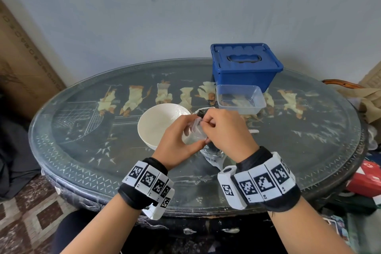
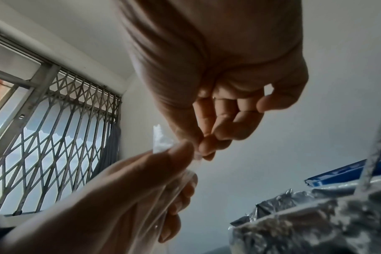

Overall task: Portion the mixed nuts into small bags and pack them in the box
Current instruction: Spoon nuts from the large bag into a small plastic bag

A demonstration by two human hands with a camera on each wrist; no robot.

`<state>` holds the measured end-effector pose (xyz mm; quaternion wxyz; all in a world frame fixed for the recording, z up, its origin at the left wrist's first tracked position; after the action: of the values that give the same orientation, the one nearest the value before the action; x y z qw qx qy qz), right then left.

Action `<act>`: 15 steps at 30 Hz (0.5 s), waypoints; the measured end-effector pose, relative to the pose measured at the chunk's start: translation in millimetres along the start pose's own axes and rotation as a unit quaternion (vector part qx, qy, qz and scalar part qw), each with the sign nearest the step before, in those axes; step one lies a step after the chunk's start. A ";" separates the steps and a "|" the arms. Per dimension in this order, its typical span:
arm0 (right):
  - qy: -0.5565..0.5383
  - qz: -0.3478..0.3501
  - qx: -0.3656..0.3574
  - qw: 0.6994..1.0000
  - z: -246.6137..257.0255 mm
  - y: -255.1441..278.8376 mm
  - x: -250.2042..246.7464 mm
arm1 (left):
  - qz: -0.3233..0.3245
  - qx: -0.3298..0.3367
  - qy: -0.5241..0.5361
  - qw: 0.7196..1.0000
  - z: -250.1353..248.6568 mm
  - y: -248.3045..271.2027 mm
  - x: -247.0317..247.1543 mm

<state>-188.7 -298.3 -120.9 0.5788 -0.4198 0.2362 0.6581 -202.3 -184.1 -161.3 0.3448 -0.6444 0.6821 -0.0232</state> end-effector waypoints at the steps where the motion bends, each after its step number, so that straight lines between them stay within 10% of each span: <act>1: -0.001 -0.001 -0.002 1.000 0.3 0.1 0.1 | -0.004 -0.003 0.000 1.000 0.5 0.8 -0.3; 15: 0.194 0.091 0.094 0.972 -71.9 13.3 -36.9 | -0.036 -0.122 -0.009 0.992 34.9 15.2 -0.1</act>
<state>-182.2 -379.3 -131.4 0.4964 -0.4602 0.4417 0.5888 -197.9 -167.0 -195.0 0.2687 -0.7058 0.6532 0.0541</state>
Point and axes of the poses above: each hand's wrist, its own y-axis away from the middle knuckle, its own x-axis out of the palm, z = x × y, the point moved 7 cm from there along -y, towards the middle knuckle, and after that the axes turned 1 degree about x, right-handed, at the moved point
